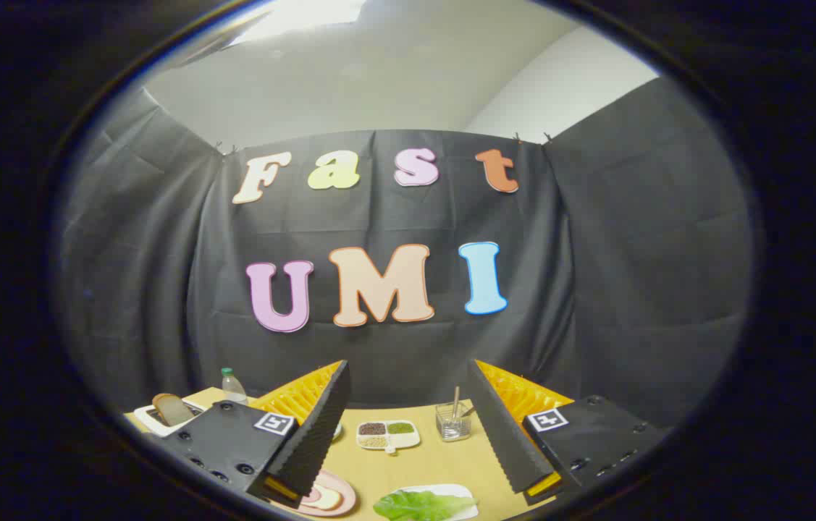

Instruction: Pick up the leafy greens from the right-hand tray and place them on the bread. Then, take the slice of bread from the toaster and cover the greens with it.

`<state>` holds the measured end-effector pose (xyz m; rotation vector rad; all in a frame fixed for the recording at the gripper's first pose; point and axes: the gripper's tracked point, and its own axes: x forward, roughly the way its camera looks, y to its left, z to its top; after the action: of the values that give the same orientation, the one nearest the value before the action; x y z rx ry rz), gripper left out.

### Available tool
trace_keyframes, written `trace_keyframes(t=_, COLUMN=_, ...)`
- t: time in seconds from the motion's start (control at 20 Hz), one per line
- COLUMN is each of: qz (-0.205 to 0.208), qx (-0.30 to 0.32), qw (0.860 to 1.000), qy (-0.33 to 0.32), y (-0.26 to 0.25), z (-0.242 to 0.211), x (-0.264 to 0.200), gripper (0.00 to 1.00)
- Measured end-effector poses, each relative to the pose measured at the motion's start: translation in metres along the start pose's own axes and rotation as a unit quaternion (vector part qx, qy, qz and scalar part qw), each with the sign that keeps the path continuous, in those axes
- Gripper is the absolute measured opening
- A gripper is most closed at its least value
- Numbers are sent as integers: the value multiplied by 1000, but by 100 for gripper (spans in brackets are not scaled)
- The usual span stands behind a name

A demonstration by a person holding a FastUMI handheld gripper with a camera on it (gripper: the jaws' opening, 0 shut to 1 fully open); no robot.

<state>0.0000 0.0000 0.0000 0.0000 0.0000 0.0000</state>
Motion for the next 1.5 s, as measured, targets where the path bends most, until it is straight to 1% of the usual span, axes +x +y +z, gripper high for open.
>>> trace_keyframes(t=0.15, qz=4, qx=-11, qw=1000, qy=-2, y=37, z=15, x=-7, gripper=100)
trace_keyframes(t=0.25, qz=21, qx=-7, qw=1000, qy=2, y=63, z=21, x=-9, gripper=100)
trace_keyframes(t=0.4, qz=29, qx=-20, qw=999, qy=-7, y=79, z=31, x=-7, gripper=100)
trace_keyframes(t=0.5, qz=35, qx=-17, qw=999, qy=-9, y=89, z=34, x=-6, gripper=100)
trace_keyframes(t=0.95, qz=47, qx=-19, qw=999, qy=-12, y=93, z=41, x=16, gripper=100)
trace_keyframes(t=1.3, qz=42, qx=-11, qw=999, qy=-8, y=76, z=38, x=26, gripper=100)
trace_keyframes(t=1.4, qz=42, qx=-15, qw=999, qy=-7, y=72, z=38, x=28, gripper=100)
trace_keyframes(t=1.5, qz=53, qx=-30, qw=998, qy=-3, y=69, z=35, x=33, gripper=100)
